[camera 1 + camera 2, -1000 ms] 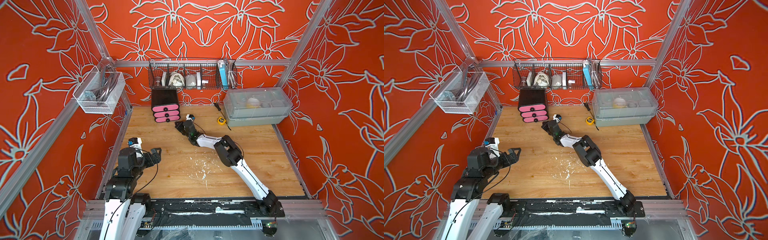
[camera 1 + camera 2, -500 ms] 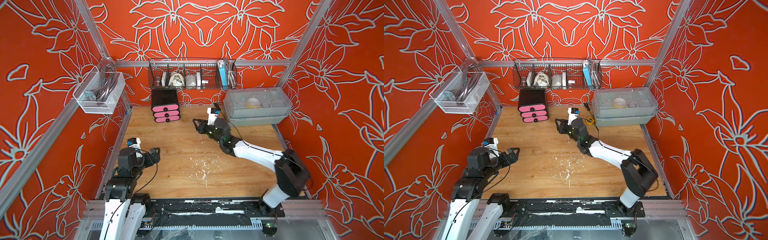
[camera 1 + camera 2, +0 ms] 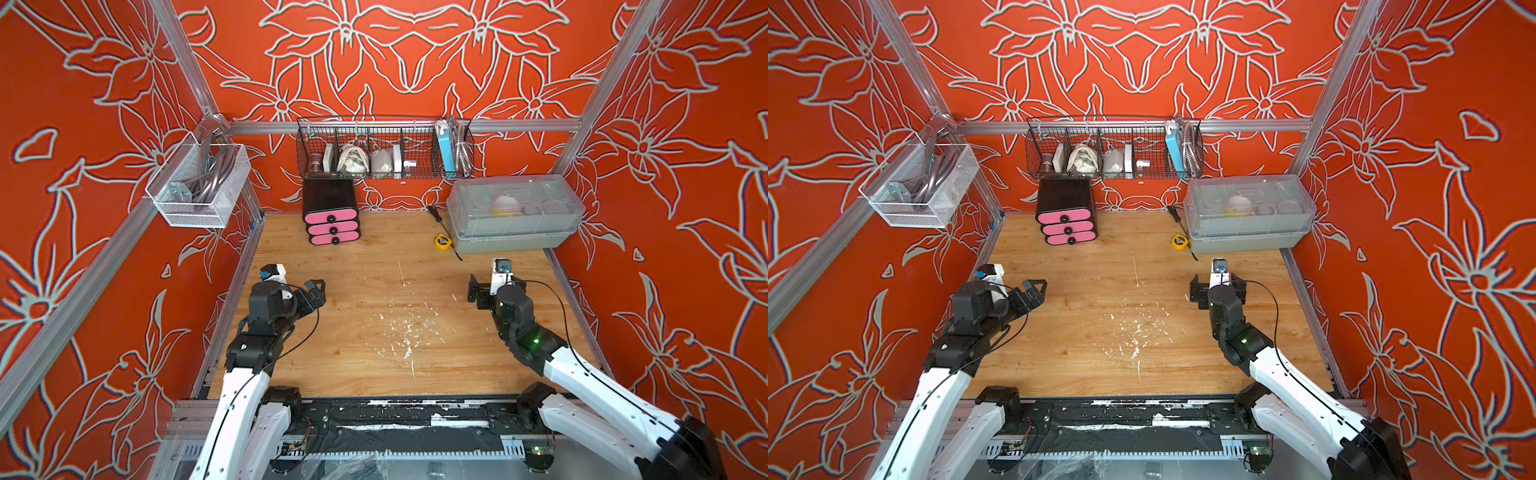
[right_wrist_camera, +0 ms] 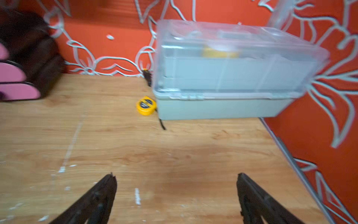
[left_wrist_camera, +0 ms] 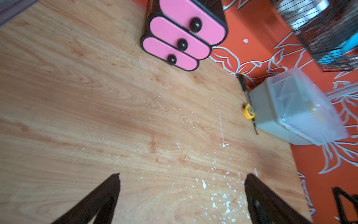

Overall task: Place the cookies into the drawer by color
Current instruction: Reset both arms

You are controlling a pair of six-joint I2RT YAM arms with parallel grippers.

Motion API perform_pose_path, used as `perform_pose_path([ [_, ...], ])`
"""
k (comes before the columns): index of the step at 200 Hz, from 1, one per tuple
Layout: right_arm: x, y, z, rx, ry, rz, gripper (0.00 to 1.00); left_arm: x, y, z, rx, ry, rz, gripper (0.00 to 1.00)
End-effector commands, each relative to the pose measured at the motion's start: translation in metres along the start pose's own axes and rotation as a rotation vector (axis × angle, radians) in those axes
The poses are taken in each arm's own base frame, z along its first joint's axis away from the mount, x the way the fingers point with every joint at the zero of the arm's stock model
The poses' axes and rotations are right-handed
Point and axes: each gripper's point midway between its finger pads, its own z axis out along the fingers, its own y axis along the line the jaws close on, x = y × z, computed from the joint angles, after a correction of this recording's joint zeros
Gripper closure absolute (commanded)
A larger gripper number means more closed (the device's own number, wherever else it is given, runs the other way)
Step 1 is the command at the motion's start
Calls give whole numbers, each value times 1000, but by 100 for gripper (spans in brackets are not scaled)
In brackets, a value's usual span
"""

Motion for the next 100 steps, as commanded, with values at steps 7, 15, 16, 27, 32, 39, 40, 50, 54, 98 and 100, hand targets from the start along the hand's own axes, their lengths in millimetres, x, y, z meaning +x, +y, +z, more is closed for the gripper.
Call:
perform_pose_path([
  [7,16,-41,22,209,28,-26,0,-29,24,23,-125,-189,175,5],
  [15,15,-48,27,244,49,-21,0,-28,32,30,-156,-200,200,5],
  [16,16,-49,28,245,58,-24,0,-28,33,31,-159,-201,202,4],
  [27,15,-51,38,254,66,-63,0,-26,39,42,-177,-212,233,2],
  [32,16,-55,41,275,73,-76,0,-24,42,48,-179,-214,248,2],
  [39,20,-61,46,301,73,-75,0,-23,45,56,-188,-219,271,2],
  [40,20,-62,46,305,74,-74,0,-23,46,58,-189,-219,274,2],
  [50,32,-72,52,334,83,-56,0,-20,51,71,-206,-213,302,2],
  [54,37,-75,55,338,85,-56,0,-17,54,78,-212,-196,319,2],
  [98,62,-85,91,324,128,-70,0,-6,61,135,-208,-124,465,2],
  [100,66,-85,93,321,136,-67,0,-6,63,137,-215,-116,462,2],
])
